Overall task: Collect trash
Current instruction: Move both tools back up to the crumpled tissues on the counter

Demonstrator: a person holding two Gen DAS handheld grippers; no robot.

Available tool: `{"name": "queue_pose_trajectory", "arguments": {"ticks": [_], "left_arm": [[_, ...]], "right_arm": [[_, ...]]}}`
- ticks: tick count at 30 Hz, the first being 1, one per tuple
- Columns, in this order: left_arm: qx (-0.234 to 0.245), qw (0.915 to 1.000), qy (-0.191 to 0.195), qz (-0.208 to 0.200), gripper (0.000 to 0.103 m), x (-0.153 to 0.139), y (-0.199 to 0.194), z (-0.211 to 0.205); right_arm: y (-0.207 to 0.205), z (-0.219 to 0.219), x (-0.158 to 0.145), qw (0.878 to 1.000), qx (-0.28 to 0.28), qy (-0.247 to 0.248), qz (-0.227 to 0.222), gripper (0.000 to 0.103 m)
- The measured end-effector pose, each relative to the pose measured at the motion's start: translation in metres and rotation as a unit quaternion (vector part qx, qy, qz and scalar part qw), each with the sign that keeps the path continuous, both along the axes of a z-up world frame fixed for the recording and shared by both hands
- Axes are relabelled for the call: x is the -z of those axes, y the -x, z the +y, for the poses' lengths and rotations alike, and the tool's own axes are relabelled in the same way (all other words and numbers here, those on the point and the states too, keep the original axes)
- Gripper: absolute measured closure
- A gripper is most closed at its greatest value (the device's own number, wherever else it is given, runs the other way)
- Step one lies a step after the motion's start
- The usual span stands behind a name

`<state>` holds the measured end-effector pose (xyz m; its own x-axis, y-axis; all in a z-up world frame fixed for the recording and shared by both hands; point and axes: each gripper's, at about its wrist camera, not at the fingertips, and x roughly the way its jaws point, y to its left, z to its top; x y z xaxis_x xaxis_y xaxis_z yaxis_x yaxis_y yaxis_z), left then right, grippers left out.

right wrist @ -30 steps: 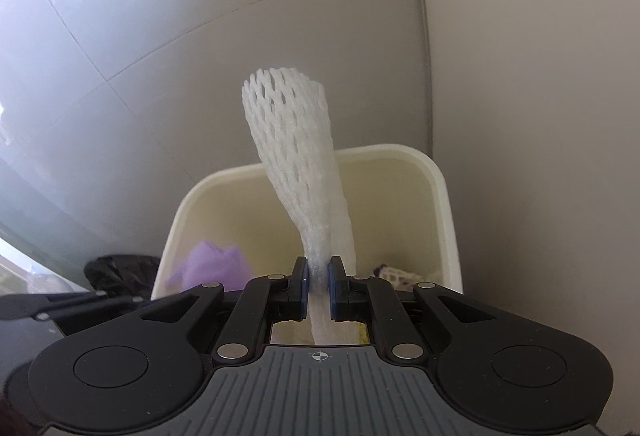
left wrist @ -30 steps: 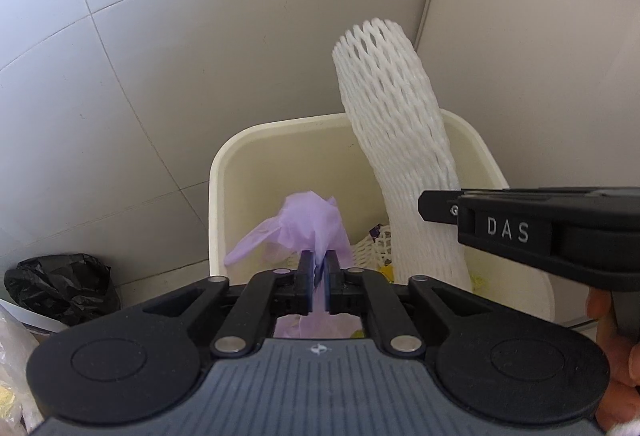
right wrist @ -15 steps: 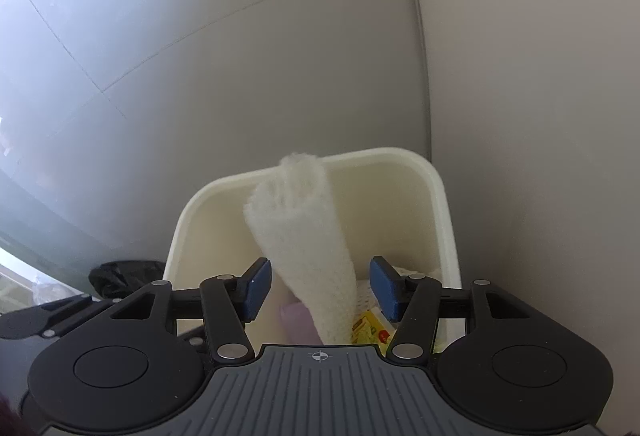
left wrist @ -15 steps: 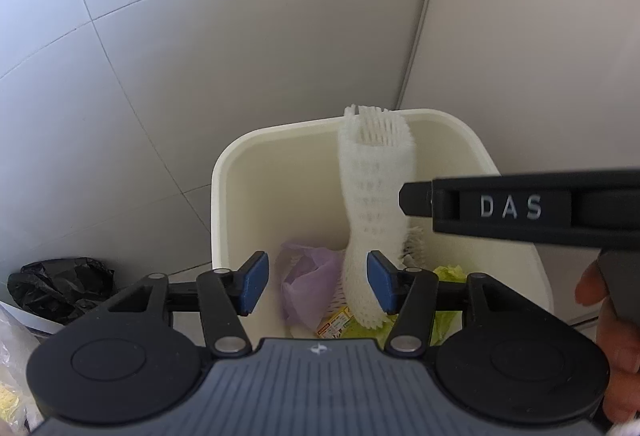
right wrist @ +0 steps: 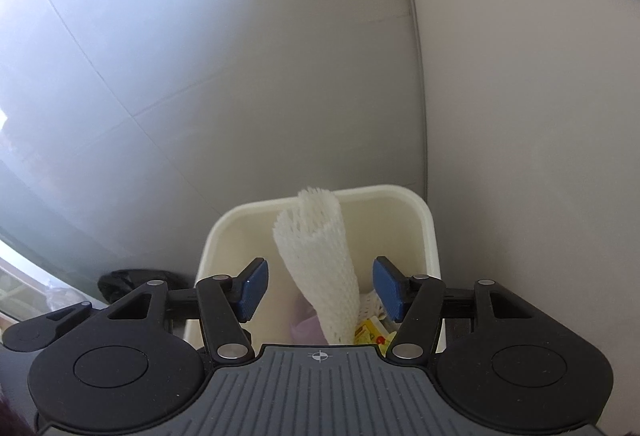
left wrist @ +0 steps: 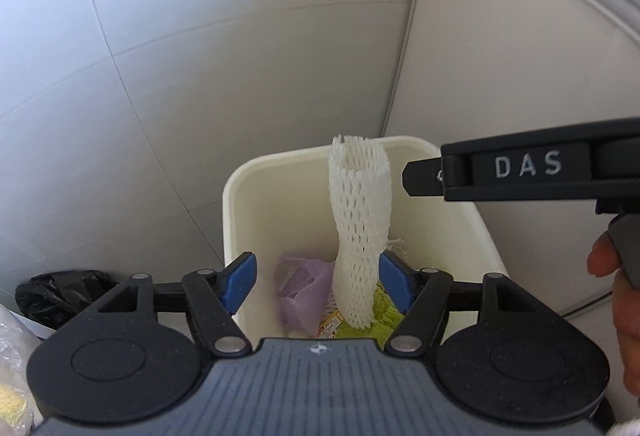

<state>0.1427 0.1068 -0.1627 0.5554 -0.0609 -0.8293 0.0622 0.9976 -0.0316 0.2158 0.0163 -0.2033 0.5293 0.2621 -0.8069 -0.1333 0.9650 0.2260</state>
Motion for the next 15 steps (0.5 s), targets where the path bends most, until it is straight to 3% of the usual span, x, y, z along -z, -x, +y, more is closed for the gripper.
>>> {"name": "queue_pose_trajectory", "arguments": {"ticks": [9,15], "left_arm": [[-0.003,0.9999,-0.001,-0.015,0.014,-0.035,0.028,0.007],[-0.001,0.9996,-0.006,-0.028,0.007,-0.063,0.043,0.008]], "right_arm": [[0.028,0.007,-0.045,0.999,-0.025,0.019,-0.015,0.026],[0.047,0.008,-0.084,0.999,-0.041,0.028,-0.021,0.017]]}}
